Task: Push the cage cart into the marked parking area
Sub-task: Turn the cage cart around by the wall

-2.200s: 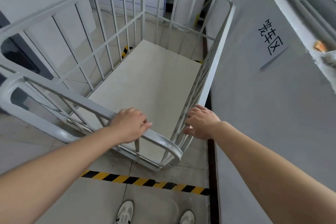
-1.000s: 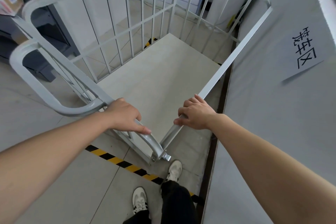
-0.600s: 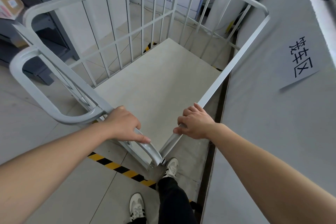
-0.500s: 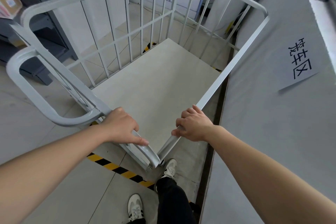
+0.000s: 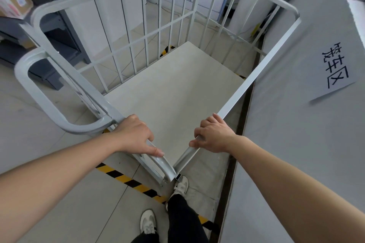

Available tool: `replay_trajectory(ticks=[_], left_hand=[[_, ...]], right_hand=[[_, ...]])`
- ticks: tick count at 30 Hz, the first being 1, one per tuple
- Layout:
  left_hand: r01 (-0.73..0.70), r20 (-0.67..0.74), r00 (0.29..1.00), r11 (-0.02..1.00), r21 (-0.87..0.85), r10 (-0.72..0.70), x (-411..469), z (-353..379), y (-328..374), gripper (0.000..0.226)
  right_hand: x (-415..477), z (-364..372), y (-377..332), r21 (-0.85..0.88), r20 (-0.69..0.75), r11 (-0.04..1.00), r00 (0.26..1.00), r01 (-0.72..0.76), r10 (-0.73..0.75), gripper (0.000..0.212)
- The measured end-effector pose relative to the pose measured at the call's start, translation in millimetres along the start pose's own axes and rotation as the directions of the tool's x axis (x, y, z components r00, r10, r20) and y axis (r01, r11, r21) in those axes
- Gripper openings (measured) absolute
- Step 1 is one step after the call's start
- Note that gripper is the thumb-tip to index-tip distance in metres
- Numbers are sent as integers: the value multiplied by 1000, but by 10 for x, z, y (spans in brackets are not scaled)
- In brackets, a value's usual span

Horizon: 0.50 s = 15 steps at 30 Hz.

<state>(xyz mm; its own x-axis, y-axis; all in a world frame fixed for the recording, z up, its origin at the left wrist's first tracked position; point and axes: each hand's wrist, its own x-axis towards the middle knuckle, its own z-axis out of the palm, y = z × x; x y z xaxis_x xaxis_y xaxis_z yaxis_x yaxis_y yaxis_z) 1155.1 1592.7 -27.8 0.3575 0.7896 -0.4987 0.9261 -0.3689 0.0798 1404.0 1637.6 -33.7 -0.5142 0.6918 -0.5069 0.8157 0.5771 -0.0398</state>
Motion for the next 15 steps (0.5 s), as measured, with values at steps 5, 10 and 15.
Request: replay_trajectory(ticks=[5, 10, 15], left_hand=[[22, 30, 999, 999, 33, -23, -35, -30, 40, 70], [58, 59, 997, 998, -7, -57, -84, -56, 85, 79], [95, 74, 993, 995, -22, -93, -121, -76, 115, 70]], right_hand=[[-24, -15, -13, 16, 4, 1000, 1000, -12, 12, 54], [-35, -15, -23, 40, 16, 999, 1000, -22, 22, 53], [-35, -3, -31, 22, 14, 999, 1000, -27, 27, 55]])
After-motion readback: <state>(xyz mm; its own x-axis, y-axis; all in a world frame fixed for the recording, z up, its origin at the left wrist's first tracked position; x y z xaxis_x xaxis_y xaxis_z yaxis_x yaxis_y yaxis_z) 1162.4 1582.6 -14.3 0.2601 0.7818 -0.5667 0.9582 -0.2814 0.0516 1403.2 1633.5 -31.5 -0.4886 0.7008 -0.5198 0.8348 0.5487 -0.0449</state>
